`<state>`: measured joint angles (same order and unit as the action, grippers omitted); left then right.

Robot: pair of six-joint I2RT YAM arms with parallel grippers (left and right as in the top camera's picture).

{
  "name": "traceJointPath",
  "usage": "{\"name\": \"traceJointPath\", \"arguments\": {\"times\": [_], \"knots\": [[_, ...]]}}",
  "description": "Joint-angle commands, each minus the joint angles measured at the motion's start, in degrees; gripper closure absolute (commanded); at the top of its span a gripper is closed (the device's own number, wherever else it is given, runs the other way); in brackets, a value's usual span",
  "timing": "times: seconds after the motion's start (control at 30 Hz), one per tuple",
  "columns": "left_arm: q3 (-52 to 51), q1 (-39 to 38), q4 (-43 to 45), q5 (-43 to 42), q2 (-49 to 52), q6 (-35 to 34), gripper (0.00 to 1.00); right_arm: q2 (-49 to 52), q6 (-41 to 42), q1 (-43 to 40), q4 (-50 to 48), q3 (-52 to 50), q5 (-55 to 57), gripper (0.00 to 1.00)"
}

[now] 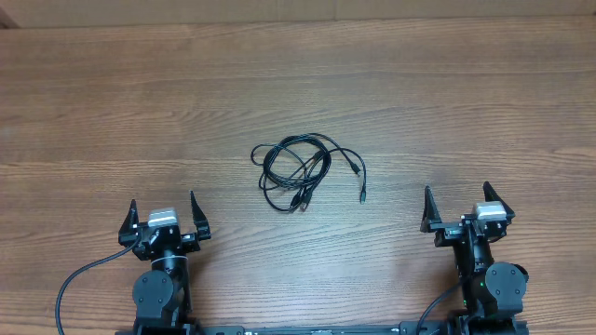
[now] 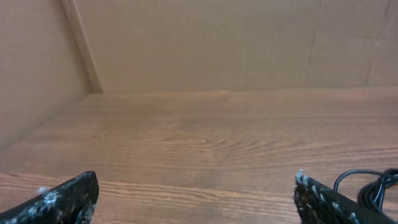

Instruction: Untangle cables

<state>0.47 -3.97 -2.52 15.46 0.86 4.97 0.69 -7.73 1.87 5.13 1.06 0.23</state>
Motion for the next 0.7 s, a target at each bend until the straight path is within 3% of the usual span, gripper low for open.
{"name": "traceJointPath", "arguments": {"times": [0.0, 0.3, 0.47, 0.67], "knots": [[-0.20, 0.57, 2.08, -1.70, -0.52, 1.27, 0.00, -0.46, 0.20, -0.28, -0.48, -0.59, -0.31, 0.00], [-0.17, 0.57, 22.21, -3.32, -0.52, 3.17, 0.01, -0.48, 0.33, -0.28, -5.38, -0.57, -5.25, 0.00], [1.36, 0.57, 36.61, -10.73, -0.52, 0.35, 0.00, -0.48, 7.93, -0.28, -11.89, 1.55, -8.92, 0.00], [9.46, 0.57, 35.74, -12.59, -0.52, -5.20, 0.00, -0.46, 8.17, -0.28, -11.89, 10.88, -8.90, 0.00]]}}
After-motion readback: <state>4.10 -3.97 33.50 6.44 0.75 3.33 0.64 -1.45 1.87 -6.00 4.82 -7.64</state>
